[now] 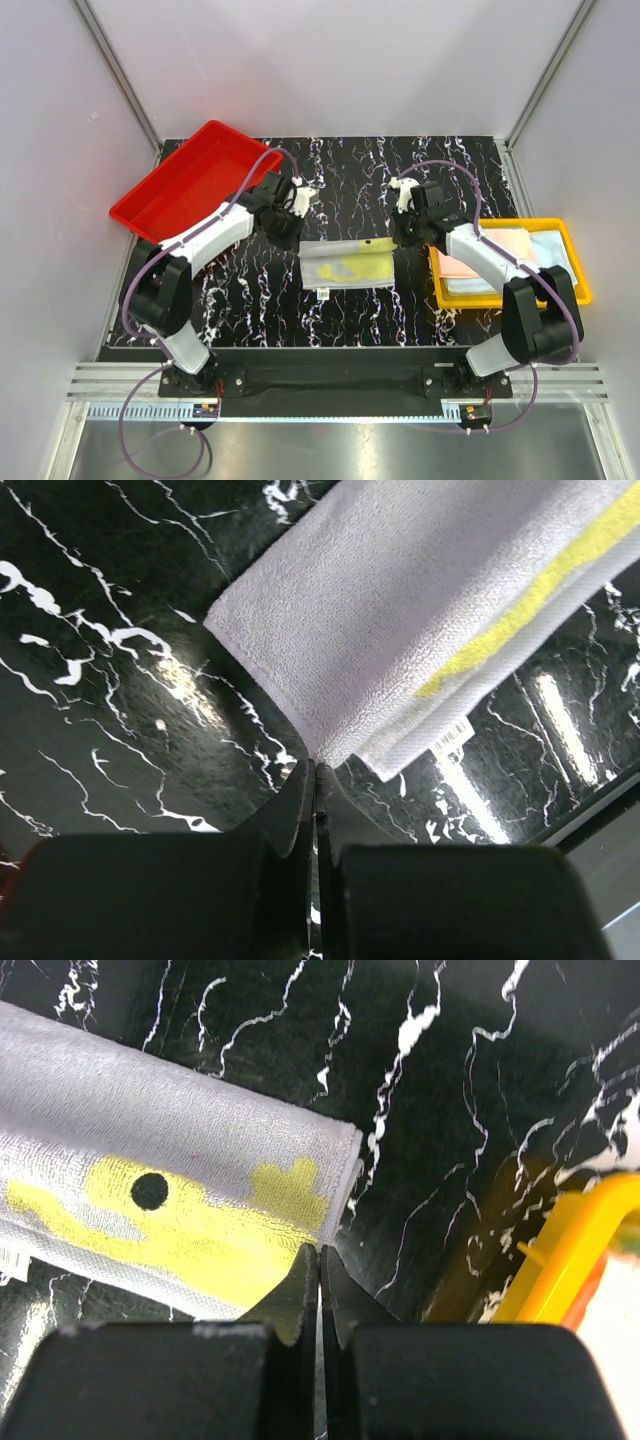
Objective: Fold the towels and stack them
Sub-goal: Fold the towel
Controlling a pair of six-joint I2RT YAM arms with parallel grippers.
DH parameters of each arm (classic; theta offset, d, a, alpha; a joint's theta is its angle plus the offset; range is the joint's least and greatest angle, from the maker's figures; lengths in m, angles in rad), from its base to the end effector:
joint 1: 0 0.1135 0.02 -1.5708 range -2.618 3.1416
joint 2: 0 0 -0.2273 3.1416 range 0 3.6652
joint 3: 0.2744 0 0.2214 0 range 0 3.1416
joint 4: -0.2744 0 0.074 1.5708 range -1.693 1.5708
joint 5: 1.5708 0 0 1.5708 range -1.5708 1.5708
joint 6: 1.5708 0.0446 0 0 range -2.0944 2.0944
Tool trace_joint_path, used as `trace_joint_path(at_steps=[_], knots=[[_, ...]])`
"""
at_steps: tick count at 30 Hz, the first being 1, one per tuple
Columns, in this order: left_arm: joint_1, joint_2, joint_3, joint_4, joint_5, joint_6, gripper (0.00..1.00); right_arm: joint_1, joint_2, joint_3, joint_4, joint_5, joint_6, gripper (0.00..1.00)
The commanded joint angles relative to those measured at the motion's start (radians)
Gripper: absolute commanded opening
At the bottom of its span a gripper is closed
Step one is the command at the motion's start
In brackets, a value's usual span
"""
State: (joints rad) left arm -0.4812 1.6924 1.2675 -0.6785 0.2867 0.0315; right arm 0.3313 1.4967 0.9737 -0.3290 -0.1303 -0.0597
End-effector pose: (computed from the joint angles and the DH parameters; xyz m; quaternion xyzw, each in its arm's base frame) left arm 0.2770 -0.1589 0.2017 0.2761 0.9230 -0.1866 0.1924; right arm 0.2777 0.1016 0.1967 -0.2039 0.9119 0.1079 0.3395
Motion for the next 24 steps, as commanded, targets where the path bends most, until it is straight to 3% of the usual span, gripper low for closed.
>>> trace_joint_path(at_steps=[1,19,24], knots=[[-0.016,-0.080,-0.026,-0.004,-0.020,-0.016,0.00,0.008,-0.065,-0.021,-0.018,0.081,0.054,0.00],[-0.083,-0.070,-0.155,-0.003,-0.057,-0.071,0.00,0.052,-0.150,-0.179,-0.094,0.020,0.311,0.00],[-0.094,-0.034,-0.146,-0.032,-0.069,-0.076,0.03,0.052,-0.139,-0.172,-0.133,0.057,0.363,0.12]])
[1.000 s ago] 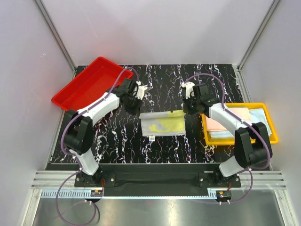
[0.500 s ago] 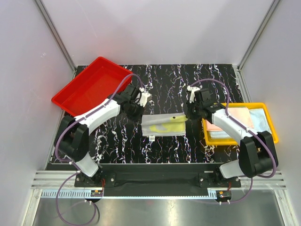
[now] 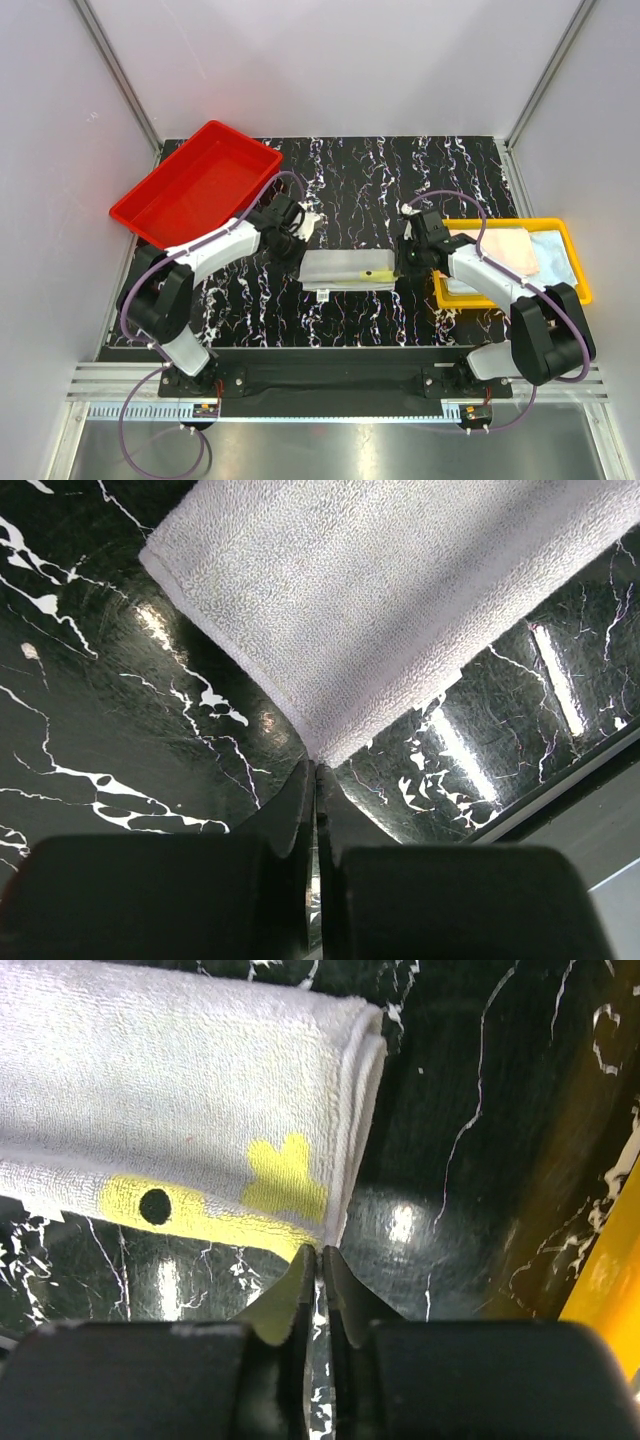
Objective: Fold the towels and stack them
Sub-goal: Fold the towel
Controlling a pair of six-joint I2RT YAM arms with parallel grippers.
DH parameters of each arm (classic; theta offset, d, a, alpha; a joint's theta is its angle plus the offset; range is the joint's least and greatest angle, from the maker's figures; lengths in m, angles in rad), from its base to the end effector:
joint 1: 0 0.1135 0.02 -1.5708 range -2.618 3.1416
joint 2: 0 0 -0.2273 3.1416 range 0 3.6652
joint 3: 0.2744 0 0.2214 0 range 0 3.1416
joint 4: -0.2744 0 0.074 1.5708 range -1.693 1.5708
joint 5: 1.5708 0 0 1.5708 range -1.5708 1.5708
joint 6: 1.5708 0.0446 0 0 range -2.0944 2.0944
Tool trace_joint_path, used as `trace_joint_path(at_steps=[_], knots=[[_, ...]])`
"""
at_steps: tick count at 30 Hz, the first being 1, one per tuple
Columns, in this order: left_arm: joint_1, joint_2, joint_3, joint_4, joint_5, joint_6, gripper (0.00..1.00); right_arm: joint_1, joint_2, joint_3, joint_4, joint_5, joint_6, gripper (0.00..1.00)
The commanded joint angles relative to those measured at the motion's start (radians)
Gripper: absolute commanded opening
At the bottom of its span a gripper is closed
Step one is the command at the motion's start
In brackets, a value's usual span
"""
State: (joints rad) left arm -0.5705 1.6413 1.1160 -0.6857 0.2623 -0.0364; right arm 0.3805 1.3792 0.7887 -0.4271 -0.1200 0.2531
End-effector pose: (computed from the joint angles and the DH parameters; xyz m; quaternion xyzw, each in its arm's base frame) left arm 0.2393 -0.1673 0.1757 0.2800 0.9347 -0.1758 0.1308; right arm 0.2295 0.0975 0.1672 -0.0775 0.9573 0.1397 0.2411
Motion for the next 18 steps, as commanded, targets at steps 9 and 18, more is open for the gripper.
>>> trace_joint_path(at_steps=[9,18], knots=[[-0.012,-0.077,0.074,-0.031,-0.025,-0.089,0.28,0.006,-0.031,0.139,-0.180,-0.004,0.090,0.33],[-0.015,0.035,-0.037,0.251,0.192,-0.339,0.26,0.023,0.064,0.066,0.037,-0.239,0.184,0.19]])
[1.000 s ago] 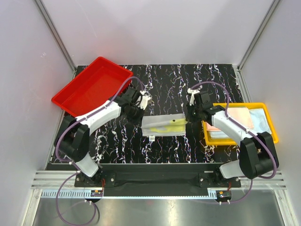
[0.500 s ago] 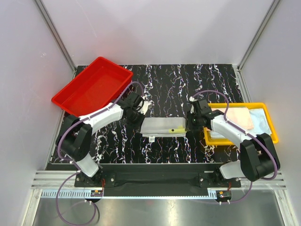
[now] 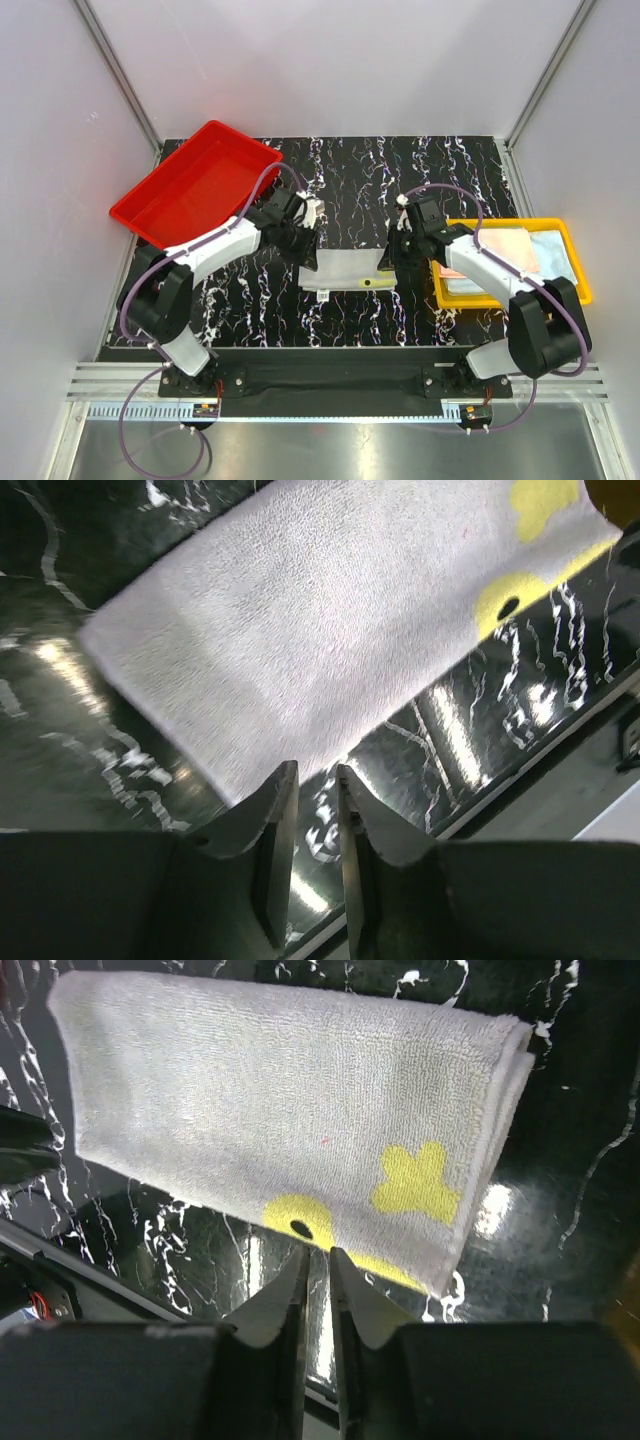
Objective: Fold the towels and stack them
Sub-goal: Fold the towel
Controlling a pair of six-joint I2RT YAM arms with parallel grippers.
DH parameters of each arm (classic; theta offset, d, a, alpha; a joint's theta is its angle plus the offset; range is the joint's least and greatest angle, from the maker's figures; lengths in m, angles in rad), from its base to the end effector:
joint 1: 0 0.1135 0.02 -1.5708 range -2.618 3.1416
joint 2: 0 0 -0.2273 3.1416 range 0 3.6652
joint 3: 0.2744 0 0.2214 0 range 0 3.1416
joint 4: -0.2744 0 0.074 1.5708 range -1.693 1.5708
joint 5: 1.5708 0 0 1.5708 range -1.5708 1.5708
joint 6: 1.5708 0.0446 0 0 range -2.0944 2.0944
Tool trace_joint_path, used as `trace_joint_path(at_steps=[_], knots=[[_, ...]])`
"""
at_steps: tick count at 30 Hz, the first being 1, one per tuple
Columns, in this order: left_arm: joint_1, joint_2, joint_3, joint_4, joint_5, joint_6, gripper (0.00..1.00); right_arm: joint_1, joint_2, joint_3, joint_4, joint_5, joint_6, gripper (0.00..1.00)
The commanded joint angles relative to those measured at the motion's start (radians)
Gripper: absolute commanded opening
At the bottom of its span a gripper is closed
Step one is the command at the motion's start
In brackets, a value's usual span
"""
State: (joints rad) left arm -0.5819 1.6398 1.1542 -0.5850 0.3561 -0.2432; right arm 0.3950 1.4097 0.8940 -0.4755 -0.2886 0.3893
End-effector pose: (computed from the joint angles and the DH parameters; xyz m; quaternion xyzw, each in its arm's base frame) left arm 0.2485 -0.1821 0.1922 0.2039 0.9325 -0.2549 0.1543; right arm 0.2374 0.1127 0.1873 -0.0438 0.9482 0.2354 0.2087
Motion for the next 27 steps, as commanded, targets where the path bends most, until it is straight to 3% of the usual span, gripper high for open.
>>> trace_joint_path(at_steps=[1,8,16,18,23,27], knots=[[-0.006,0.040,-0.105,0.172,0.093,-0.151,0.26,0.008,0.044,-0.052,0.090,-0.045,0.051,0.18],[-0.004,0.054,-0.194,0.203,-0.006,-0.199,0.25,0.007,0.080,-0.076,0.063,0.097,0.051,0.17],[-0.004,-0.031,-0.077,0.093,-0.025,-0.192,0.29,0.008,0.006,-0.015,-0.014,0.080,0.043,0.25],[-0.003,-0.037,-0.073,0.090,-0.026,-0.191,0.31,0.008,0.008,-0.021,-0.015,0.118,0.033,0.31],[0.046,-0.046,-0.073,0.094,-0.008,-0.197,0.30,0.005,0.051,0.003,-0.023,0.215,0.006,0.62],[0.140,-0.116,-0.088,0.113,0.050,-0.199,0.30,0.002,0.100,0.037,-0.022,0.241,-0.004,0.66]])
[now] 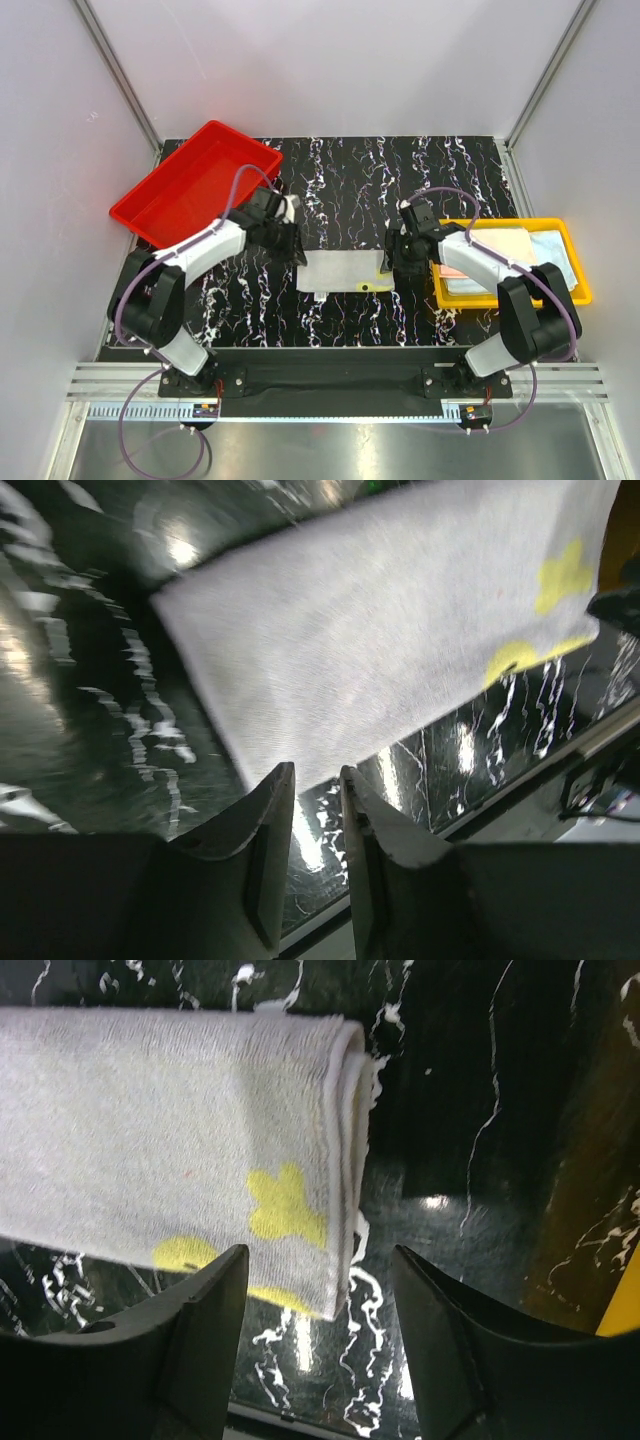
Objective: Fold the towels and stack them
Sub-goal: Fold the towel, then neatly place the folded towel into the bin
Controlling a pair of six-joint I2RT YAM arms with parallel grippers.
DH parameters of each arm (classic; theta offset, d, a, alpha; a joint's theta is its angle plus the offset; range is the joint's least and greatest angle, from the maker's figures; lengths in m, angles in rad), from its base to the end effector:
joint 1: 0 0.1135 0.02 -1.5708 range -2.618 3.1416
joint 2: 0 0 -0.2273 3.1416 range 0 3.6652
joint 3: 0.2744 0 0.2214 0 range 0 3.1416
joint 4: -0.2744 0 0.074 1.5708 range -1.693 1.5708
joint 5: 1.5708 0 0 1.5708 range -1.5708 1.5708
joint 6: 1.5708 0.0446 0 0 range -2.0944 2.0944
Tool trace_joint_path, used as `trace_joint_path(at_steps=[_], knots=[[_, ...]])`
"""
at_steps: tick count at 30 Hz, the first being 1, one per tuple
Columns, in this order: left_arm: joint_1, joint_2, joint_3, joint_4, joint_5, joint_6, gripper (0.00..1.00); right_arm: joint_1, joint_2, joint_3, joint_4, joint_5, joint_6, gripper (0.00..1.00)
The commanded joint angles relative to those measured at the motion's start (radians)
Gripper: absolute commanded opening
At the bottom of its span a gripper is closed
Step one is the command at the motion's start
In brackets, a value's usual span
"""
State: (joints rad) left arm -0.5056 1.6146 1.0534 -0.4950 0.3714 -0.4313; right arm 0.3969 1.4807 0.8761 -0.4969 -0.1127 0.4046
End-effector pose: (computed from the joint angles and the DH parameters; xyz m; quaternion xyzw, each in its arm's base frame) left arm 0.2539 -0.1591 0.1774 0.0823 0.9481 -0.2722 0.1425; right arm 0.2402 0.1061 0.1626 -0.0093 0.9711 0.1410 0.1924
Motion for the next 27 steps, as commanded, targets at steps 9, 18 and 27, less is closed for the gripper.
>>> trace_joint_path(at_steps=[9,18,27], knots=[[0.205,-0.166,0.072,-0.080,0.069,0.080,0.31,-0.001,0.167,0.034,0.072,-0.007,-0.021,0.56],[0.243,-0.182,0.109,-0.120,0.081,0.117,0.31,0.002,0.190,-0.015,0.123,-0.056,0.011,0.39],[0.268,-0.156,0.126,-0.131,0.103,0.131,0.31,0.003,0.173,-0.017,0.153,-0.107,-0.001,0.03]])
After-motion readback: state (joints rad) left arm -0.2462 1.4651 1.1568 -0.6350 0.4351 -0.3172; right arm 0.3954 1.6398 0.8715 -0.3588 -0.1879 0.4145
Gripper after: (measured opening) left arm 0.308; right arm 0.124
